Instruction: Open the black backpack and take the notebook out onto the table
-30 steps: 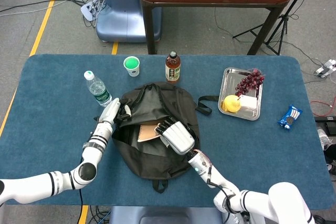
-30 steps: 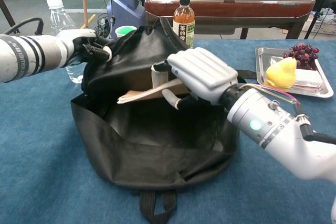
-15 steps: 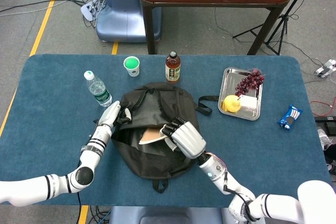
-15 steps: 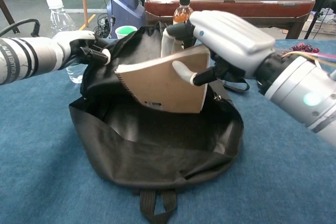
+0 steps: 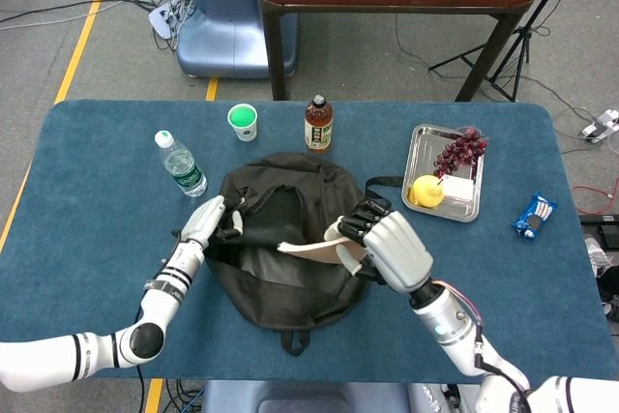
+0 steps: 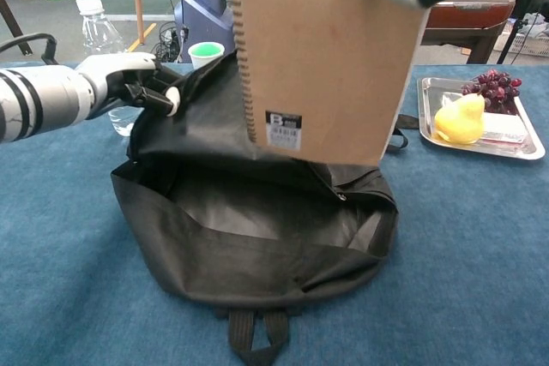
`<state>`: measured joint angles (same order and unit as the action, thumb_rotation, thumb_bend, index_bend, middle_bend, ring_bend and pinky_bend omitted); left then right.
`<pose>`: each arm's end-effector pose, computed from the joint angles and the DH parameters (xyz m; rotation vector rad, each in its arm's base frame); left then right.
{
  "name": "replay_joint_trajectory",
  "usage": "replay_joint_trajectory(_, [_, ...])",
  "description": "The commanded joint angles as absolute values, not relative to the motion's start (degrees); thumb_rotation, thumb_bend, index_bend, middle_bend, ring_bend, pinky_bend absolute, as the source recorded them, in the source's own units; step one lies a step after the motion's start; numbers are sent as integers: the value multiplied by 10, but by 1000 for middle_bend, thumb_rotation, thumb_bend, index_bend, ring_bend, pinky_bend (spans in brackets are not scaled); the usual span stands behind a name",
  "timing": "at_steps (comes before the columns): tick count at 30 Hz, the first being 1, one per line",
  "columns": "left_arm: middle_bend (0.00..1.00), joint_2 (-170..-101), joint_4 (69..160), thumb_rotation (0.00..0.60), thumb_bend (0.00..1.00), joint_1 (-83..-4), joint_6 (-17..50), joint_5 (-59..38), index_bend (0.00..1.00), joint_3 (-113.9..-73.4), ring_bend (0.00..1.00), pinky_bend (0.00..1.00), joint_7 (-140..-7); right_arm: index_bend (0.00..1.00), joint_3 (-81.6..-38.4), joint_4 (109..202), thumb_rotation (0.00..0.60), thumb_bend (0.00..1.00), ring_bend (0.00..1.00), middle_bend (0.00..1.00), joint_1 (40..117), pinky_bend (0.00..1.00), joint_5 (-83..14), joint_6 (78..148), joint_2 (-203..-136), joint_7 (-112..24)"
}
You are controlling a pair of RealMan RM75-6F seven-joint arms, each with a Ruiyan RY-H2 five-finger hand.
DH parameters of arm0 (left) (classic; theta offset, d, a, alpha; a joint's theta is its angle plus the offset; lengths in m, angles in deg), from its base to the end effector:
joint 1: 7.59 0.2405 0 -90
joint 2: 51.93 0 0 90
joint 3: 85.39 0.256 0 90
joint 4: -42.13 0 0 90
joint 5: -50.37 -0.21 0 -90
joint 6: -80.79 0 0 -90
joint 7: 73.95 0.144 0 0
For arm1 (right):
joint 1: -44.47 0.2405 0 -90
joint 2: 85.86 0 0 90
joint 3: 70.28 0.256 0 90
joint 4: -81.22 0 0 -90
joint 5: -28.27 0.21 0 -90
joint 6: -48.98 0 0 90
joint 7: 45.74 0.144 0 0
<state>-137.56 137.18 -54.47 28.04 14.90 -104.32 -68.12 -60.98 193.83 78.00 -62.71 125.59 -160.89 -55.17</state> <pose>-0.1159 0.3602 -0.0003 -1.4451 -1.6750 -1.1060 -0.0754 -0.2591 0.0905 1.7619 -0.8060 1.6078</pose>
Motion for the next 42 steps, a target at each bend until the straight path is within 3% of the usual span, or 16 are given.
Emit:
replay_joint_trajectory(1, [374, -1350, 1396, 600, 638, -533, 303, 104, 382, -1024, 395, 243, -688, 756, -599, 1974, 600, 520, 526, 666, 762, 387, -620, 1267, -1565, -528])
replay_joint_trajectory(7, [213, -1306, 1436, 577, 487, -525, 337, 63, 152, -1005, 244, 243, -699, 756, -596, 1990, 600, 520, 527, 666, 744, 387, -615, 1276, -1522, -514])
replay_joint_trajectory(13, [191, -1261, 1480, 485, 418, -516, 355, 34, 114, -994, 219, 229, -712, 756, -593, 2001, 600, 520, 527, 666, 728, 387, -611, 1283, -1493, -495])
replay_joint_trajectory(19, [178, -1218, 1513, 556, 313, -509, 356, -1, 81, -981, 213, 225, -709, 756, -594, 2004, 600, 520, 527, 666, 720, 387, -604, 1277, -1476, -492])
replay_joint_trajectory(26, [124, -1181, 1531, 538, 221, -502, 348, -6, 19, -976, 156, 199, -717, 756, -599, 1993, 600, 520, 527, 666, 719, 387, -588, 1256, -1480, -496])
replay_joint_trajectory(30, [34, -1150, 1545, 512, 184, -504, 360, 1, 0, -970, 45, 141, -717, 756, -604, 1988, 600, 520, 527, 666, 724, 387, -585, 1238, -1490, -496])
replay_joint_trajectory(36, [0, -1140, 1543, 526, 170, -493, 333, 0, 0, -972, 0, 92, -728, 756, -607, 1978, 600, 520, 527, 667, 735, 387, -569, 1207, -1508, -491])
replay_joint_trajectory(42, [0, -1146, 1530, 587, 169, -488, 316, 13, 0, -975, 0, 92, -740, 756, -590, 1954, 600, 520, 527, 666, 769, 387, -508, 1147, -1540, -484])
